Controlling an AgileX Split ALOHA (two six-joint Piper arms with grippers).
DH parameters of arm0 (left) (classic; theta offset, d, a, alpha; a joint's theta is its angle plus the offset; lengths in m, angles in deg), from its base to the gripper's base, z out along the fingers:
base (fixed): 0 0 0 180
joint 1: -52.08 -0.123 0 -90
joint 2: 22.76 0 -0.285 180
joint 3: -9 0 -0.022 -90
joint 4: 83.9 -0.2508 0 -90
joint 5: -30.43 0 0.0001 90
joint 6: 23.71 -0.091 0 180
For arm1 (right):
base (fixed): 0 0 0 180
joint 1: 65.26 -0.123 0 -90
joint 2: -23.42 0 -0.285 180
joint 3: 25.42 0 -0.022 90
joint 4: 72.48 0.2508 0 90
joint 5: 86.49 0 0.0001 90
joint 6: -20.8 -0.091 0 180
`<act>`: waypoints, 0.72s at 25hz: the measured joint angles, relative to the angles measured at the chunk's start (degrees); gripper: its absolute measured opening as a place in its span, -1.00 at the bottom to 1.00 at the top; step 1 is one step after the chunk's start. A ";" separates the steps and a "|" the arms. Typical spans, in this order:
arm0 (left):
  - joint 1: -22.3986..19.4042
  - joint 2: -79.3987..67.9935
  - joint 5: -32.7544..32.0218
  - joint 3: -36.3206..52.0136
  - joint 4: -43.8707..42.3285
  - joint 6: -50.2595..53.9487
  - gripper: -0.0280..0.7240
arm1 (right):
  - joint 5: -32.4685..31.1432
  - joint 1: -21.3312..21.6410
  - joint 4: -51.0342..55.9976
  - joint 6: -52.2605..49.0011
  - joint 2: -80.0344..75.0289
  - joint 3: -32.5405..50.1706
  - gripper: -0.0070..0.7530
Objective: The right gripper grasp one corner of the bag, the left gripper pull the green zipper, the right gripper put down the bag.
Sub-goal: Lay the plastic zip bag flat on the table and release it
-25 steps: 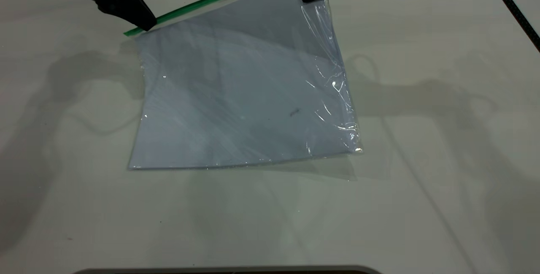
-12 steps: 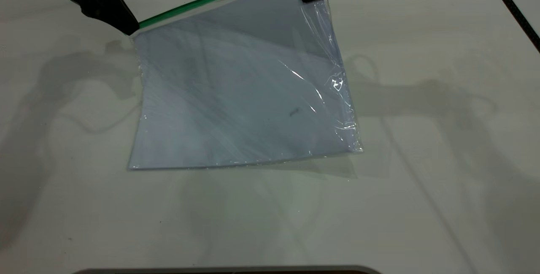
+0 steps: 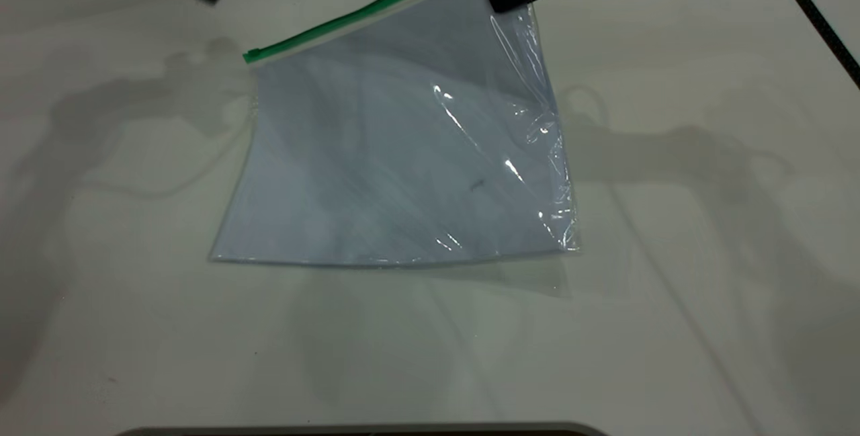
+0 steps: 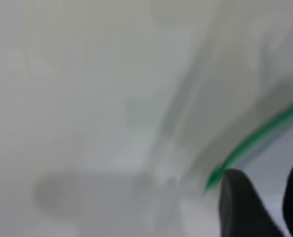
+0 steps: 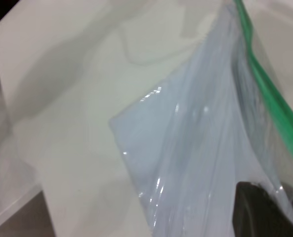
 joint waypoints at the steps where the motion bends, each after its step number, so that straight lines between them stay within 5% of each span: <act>1: 0.00 1.25 -0.51 0.00 1.94 0.12 -0.03 | 0.65 0.00 0.34 0.21 -0.73 0.00 -0.89; 8: 0.00 11.83 -5.98 0.00 15.51 1.06 0.28 | 9.23 0.22 6.76 1.33 -6.20 0.00 -0.71; 15: 0.00 21.12 -12.24 0.00 20.39 5.73 0.28 | 15.07 0.59 1.84 -0.05 -5.23 0.00 0.24; 18: 0.00 26.58 -15.74 0.00 19.35 9.24 0.28 | 12.51 1.26 -7.86 -9.41 -0.94 0.00 0.41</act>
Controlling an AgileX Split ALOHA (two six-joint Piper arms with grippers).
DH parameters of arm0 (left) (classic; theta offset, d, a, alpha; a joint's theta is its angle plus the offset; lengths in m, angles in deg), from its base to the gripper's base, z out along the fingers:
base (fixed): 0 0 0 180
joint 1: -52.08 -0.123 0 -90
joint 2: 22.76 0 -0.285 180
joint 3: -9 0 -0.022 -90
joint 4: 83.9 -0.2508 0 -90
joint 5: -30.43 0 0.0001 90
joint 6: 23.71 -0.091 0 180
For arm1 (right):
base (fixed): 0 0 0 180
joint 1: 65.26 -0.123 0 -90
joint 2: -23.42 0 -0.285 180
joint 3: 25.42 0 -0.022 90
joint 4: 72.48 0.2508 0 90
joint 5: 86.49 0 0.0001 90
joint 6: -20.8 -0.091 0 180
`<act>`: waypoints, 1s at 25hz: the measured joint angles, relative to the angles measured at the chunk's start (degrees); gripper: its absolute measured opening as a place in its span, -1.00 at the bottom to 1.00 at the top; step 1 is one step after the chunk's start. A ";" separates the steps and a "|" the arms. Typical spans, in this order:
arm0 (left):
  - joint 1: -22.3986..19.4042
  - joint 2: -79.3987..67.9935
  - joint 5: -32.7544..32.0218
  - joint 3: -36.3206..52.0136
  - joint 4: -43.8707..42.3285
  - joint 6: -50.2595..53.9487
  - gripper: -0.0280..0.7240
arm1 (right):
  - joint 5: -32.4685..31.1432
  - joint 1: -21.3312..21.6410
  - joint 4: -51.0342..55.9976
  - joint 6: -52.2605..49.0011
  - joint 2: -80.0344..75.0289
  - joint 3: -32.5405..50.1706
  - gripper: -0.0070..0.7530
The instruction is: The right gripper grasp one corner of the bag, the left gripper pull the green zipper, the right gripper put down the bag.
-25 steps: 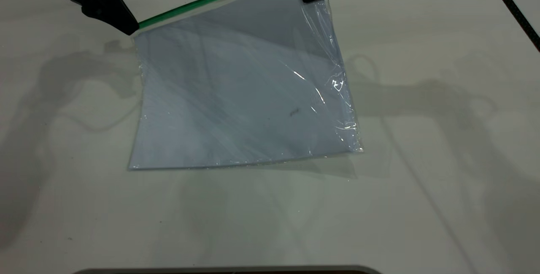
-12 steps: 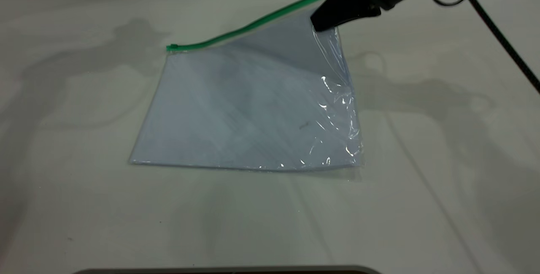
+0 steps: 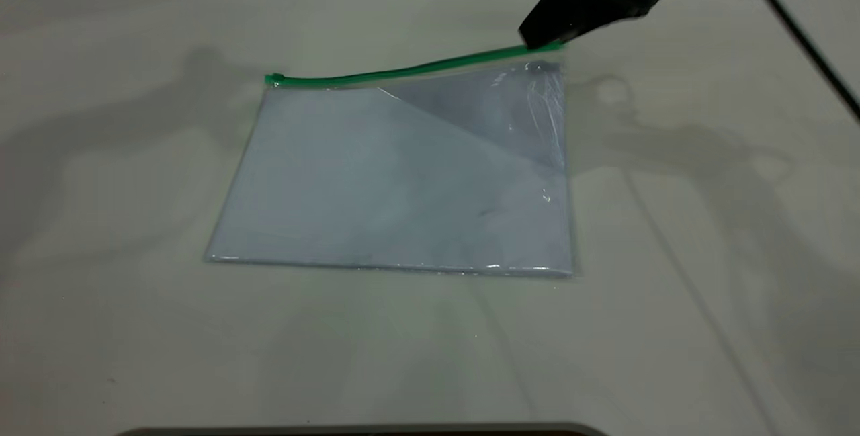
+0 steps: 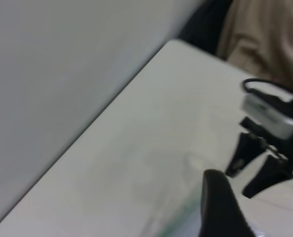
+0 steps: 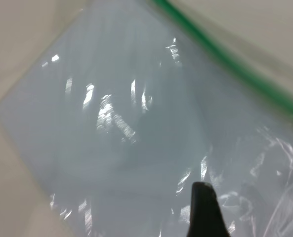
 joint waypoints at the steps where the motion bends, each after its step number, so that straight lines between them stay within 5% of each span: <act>1: -0.07 1.99 -1.13 0.00 -0.97 1.59 0.28 | -1.92 0.27 -4.06 -4.77 2.30 0.00 0.42; 6: -0.09 14.83 -5.22 0.00 -12.17 14.69 0.28 | -16.08 0.54 -21.87 -32.10 17.06 0.05 0.39; 11: -0.09 23.62 -5.22 0.00 -27.57 31.30 0.28 | -31.43 0.54 -31.04 -48.34 31.28 0.11 0.24; 17: -0.09 31.58 -5.22 4.89 -43.81 48.83 0.28 | -33.59 0.54 -37.99 -55.60 48.90 5.45 0.13; 25: -0.13 43.63 -5.26 27.90 -50.64 53.51 0.28 | -34.05 0.54 -43.68 -60.20 66.51 22.97 0.11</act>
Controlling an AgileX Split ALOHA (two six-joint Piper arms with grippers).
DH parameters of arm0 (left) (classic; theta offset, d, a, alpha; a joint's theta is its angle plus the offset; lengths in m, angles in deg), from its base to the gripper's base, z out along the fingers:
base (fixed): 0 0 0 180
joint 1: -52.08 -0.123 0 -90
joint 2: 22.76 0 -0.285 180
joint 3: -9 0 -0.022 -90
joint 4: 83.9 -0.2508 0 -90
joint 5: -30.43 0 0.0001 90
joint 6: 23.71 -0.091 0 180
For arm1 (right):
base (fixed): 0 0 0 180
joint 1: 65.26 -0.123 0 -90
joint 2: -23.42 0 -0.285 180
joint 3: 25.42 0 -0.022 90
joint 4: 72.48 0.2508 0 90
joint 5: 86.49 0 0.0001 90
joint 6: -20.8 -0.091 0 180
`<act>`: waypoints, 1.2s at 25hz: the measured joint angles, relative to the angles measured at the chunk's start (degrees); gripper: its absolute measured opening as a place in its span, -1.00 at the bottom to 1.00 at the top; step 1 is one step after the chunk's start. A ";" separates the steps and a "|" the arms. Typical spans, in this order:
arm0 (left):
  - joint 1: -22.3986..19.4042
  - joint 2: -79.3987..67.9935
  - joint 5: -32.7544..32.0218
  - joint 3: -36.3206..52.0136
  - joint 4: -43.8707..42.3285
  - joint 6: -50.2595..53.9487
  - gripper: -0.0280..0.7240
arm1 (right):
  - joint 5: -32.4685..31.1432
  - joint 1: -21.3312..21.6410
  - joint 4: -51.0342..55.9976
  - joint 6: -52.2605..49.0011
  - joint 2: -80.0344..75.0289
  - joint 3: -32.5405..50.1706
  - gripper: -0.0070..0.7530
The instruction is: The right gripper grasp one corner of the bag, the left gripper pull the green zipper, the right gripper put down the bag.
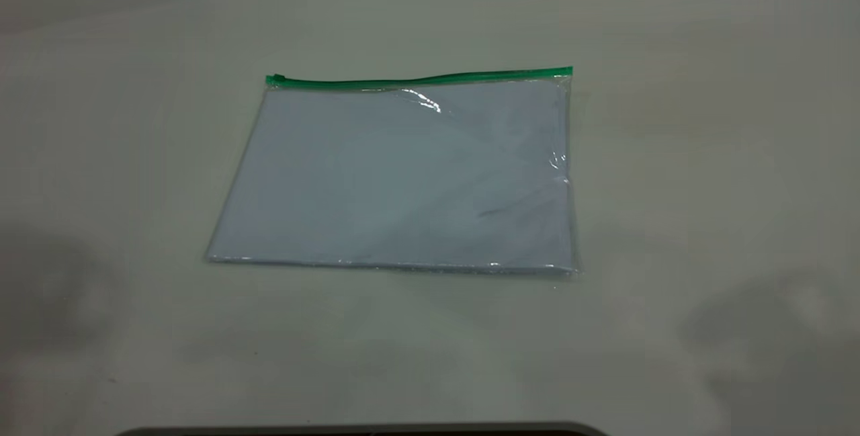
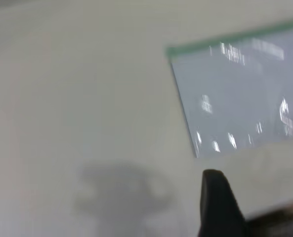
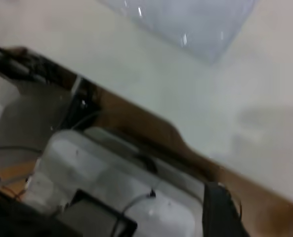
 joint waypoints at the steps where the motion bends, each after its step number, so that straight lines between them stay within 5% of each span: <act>1: 0.00 1.60 0.00 3.75 -0.30 0.04 0.28 | 0.59 0.00 -0.83 -0.80 1.69 2.53 0.11; 9: 0.00 11.61 0.00 29.79 -1.78 1.42 0.28 | 6.62 0.00 -12.04 -8.56 12.26 22.44 0.11; 15: 0.00 20.63 0.35 41.93 -2.32 1.44 0.28 | 7.98 0.00 -17.13 -14.11 18.62 26.79 0.11; 30: 0.00 43.96 3.03 47.77 -6.63 9.61 0.28 | 8.08 0.00 -19.61 -17.56 21.06 26.79 0.11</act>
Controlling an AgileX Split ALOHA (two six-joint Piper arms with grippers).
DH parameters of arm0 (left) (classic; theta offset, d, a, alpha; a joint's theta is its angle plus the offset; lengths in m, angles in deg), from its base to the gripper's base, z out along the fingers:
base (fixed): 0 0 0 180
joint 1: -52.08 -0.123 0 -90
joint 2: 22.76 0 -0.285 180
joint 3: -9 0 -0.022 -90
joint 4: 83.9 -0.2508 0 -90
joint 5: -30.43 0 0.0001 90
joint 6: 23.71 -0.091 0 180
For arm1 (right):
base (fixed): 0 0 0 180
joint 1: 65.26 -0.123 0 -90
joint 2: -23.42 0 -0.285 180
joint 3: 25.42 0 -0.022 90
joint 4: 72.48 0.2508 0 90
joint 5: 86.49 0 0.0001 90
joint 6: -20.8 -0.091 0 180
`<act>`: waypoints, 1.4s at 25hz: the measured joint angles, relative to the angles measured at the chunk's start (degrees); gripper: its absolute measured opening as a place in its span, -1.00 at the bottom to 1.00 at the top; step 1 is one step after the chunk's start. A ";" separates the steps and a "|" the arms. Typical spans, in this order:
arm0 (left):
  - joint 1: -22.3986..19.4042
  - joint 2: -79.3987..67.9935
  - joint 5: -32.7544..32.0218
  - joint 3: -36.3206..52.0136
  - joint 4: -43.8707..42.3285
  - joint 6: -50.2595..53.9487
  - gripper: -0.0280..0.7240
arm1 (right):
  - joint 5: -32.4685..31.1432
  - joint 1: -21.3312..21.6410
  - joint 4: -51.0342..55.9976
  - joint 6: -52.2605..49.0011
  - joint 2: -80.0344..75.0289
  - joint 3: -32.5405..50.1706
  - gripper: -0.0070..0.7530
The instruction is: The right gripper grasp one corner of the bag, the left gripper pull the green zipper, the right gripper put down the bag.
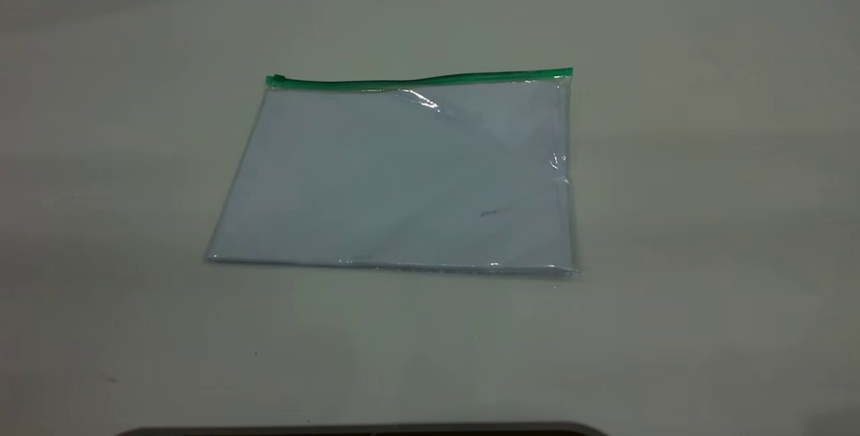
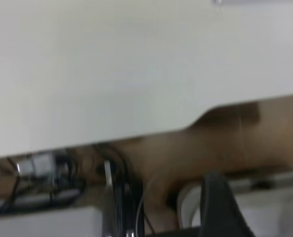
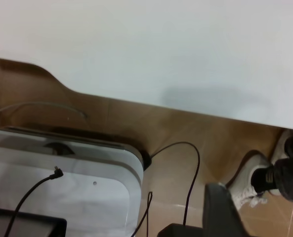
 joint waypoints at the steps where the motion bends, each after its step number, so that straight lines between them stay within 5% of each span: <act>1: 0.00 1.64 0.00 0.00 0.00 0.11 0.28 | 0.00 0.00 0.00 0.00 0.44 0.00 0.11; 14: 0.00 16.87 -0.75 0.00 0.00 0.36 0.28 | -0.09 0.26 -0.05 0.00 4.07 0.00 0.11; 24: 0.00 23.49 -1.40 0.00 0.00 0.36 0.28 | -1.04 8.37 0.18 0.00 26.97 0.00 0.11; 35: 0.00 23.53 -1.57 0.00 0.00 0.36 0.28 | -2.03 12.32 0.18 0.00 40.53 0.00 0.11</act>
